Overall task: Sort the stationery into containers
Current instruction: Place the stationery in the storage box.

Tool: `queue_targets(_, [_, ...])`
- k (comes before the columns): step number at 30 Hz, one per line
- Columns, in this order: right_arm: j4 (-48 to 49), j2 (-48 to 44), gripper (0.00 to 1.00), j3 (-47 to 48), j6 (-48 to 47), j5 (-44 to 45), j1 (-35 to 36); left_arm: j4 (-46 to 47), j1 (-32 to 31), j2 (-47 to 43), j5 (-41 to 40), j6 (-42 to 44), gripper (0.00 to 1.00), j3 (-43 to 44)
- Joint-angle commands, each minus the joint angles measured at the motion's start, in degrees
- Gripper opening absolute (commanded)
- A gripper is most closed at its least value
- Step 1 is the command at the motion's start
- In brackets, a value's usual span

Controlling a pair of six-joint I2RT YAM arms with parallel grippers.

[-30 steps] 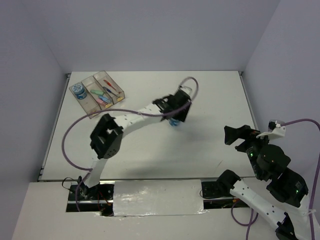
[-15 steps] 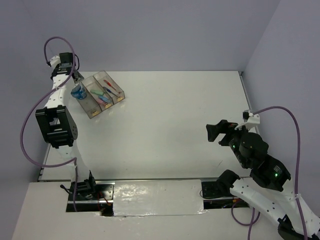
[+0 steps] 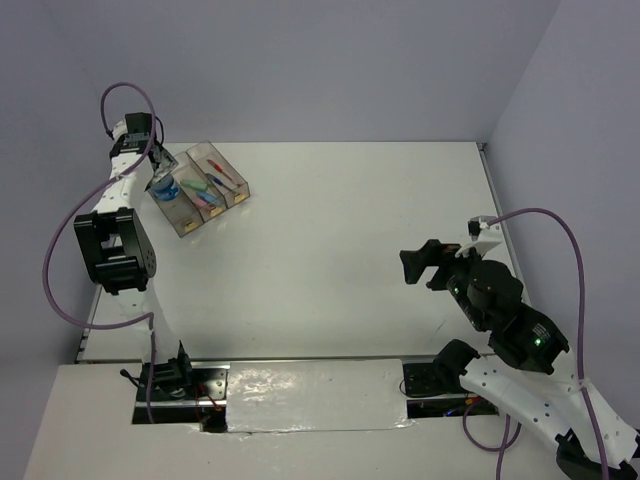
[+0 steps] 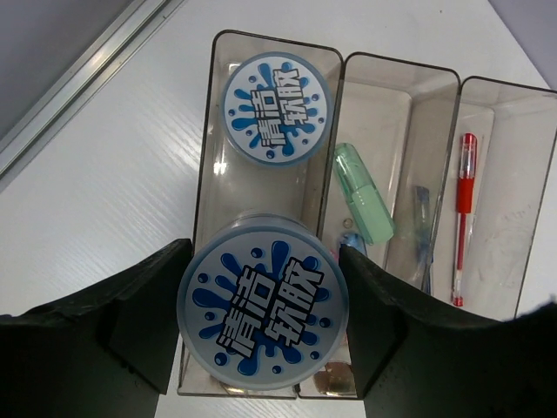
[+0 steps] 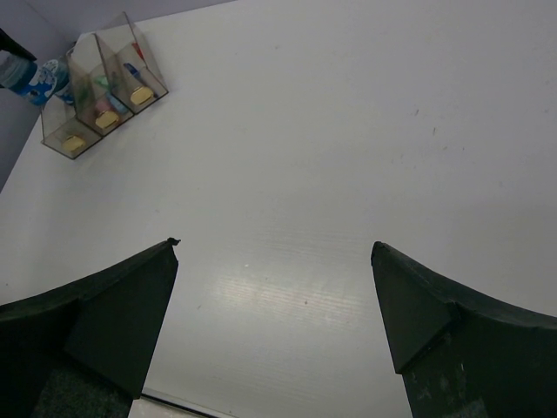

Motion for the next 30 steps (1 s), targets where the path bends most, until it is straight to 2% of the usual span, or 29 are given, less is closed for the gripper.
queue_targets(1, [2.7,-0.9,1.0,0.2,-1.0,-0.4,-0.1,3.2,0.4,0.0,1.1,1.0,0.04,-0.9])
queue_targets(14, [2.5,-1.0,1.0,0.5,-1.6,-1.2,-0.1,4.3,1.3,0.3,0.3,1.4,0.23,-3.4])
queue_targets(17, [2.6,-1.1,1.0,0.6,-1.6,-1.3,0.0,4.2,1.4,0.3,-0.3,1.2,0.32,-4.0])
queue_targets(20, [2.9,-1.3,1.0,0.4,-2.0,-2.1,-0.1,4.1,1.4,0.7,0.0,1.4,0.48,-3.7])
queue_targets(21, [2.9,-1.1,1.0,0.4,-2.1,-2.6,-0.1,4.1,1.3,0.7,0.3,1.5,0.62,-3.7])
queue_targets(23, [2.9,-0.8,1.0,0.5,-2.1,-3.0,0.0,4.1,1.3,0.1,0.7,1.0,0.77,-4.0])
queue_targets(24, [2.9,-0.6,1.0,0.5,-2.2,-3.3,-0.1,4.2,1.4,-0.4,0.8,1.0,0.92,-4.1])
queue_targets(25, [2.9,-0.5,1.0,0.7,-2.3,-3.4,-0.1,4.7,1.3,-0.8,1.3,0.9,0.99,-4.4])
queue_targets(30, [3.0,0.3,1.0,1.6,-2.6,-3.8,-0.1,3.7,1.3,-3.8,1.5,1.0,0.99,-3.0])
